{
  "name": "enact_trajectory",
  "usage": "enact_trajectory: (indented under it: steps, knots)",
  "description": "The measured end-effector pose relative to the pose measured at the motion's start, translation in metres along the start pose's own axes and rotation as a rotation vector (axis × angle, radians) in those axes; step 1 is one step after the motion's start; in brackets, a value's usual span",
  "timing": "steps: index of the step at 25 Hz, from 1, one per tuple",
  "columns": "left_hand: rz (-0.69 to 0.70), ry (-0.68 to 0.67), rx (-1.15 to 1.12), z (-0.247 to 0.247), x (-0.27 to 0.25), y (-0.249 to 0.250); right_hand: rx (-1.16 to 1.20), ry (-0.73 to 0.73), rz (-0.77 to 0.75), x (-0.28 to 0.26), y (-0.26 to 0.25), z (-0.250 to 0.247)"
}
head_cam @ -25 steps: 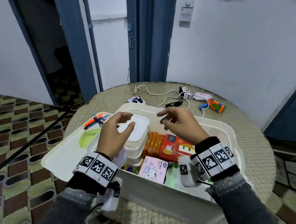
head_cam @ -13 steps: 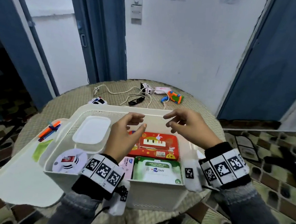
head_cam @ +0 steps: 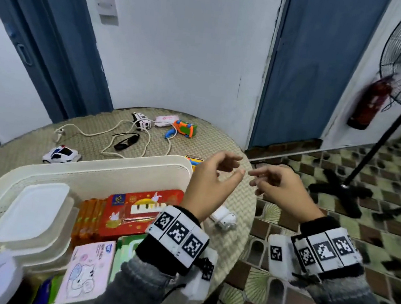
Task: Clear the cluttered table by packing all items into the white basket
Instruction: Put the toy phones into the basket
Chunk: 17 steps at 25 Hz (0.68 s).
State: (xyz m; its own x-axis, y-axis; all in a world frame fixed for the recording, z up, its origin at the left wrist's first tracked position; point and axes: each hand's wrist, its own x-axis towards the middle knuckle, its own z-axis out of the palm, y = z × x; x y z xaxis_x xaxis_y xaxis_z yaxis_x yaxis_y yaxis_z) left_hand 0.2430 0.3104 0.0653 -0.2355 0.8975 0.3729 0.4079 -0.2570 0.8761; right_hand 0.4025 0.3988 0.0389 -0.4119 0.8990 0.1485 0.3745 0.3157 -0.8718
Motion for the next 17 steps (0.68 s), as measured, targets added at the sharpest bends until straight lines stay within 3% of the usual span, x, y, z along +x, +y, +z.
enact_trajectory:
  steps: [4,7,17]
  knots:
    - [0.056,-0.079,0.099,0.078,0.021,-0.003,-0.037,-0.002,-0.014,0.036,0.048,-0.036]
    - [-0.009,-0.104,0.126,0.128,0.044,-0.018,-0.089,-0.099,-0.05,0.079,0.086,-0.058]
    - [-0.402,0.201,0.173,0.199,0.119,-0.095,-0.188,-0.398,0.009,0.164,0.165,-0.126]
